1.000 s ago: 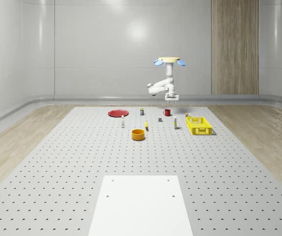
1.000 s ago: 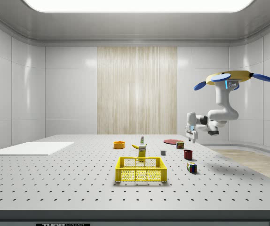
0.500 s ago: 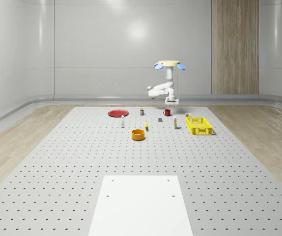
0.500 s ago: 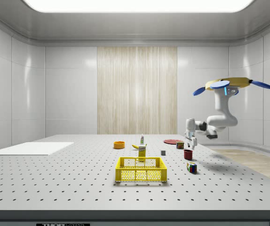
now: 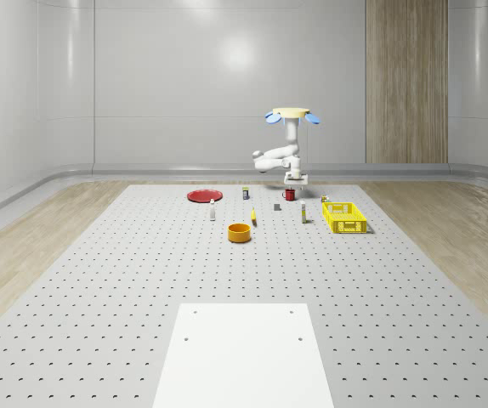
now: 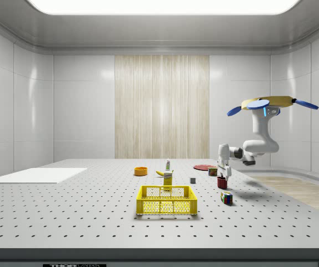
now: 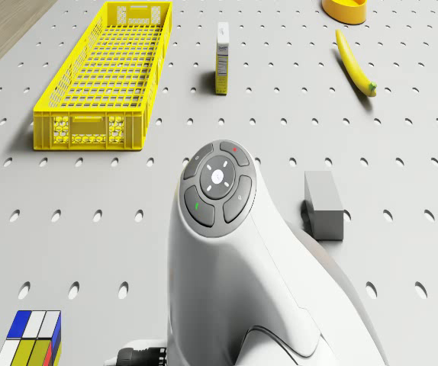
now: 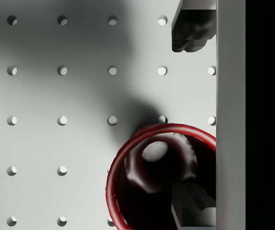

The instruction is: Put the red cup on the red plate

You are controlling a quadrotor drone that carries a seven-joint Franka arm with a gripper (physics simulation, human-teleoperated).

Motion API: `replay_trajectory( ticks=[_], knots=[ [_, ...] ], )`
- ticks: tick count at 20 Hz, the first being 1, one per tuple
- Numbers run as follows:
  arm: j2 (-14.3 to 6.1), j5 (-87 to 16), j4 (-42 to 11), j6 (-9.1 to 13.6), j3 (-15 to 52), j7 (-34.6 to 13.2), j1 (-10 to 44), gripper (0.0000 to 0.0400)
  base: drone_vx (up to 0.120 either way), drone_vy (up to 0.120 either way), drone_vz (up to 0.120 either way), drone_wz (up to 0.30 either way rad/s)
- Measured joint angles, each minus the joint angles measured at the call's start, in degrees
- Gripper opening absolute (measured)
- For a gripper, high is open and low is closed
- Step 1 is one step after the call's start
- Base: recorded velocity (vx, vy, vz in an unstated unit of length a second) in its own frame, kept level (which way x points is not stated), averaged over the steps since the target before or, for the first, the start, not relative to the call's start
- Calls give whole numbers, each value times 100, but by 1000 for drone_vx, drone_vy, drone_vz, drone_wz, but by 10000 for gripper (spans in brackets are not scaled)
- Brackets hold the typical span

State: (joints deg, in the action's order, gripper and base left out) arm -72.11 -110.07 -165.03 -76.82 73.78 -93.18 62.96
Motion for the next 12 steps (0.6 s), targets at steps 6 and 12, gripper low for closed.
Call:
replay_trajectory(
  ticks=[6, 12],
  knots=[
    [-174, -159, 49, -237, -207, 5, 13, 400, 0, -33, 0, 0],
    [-311, -282, 97, -426, -367, 1, 38, 400, 0, 27, 0, 0]
  ],
)
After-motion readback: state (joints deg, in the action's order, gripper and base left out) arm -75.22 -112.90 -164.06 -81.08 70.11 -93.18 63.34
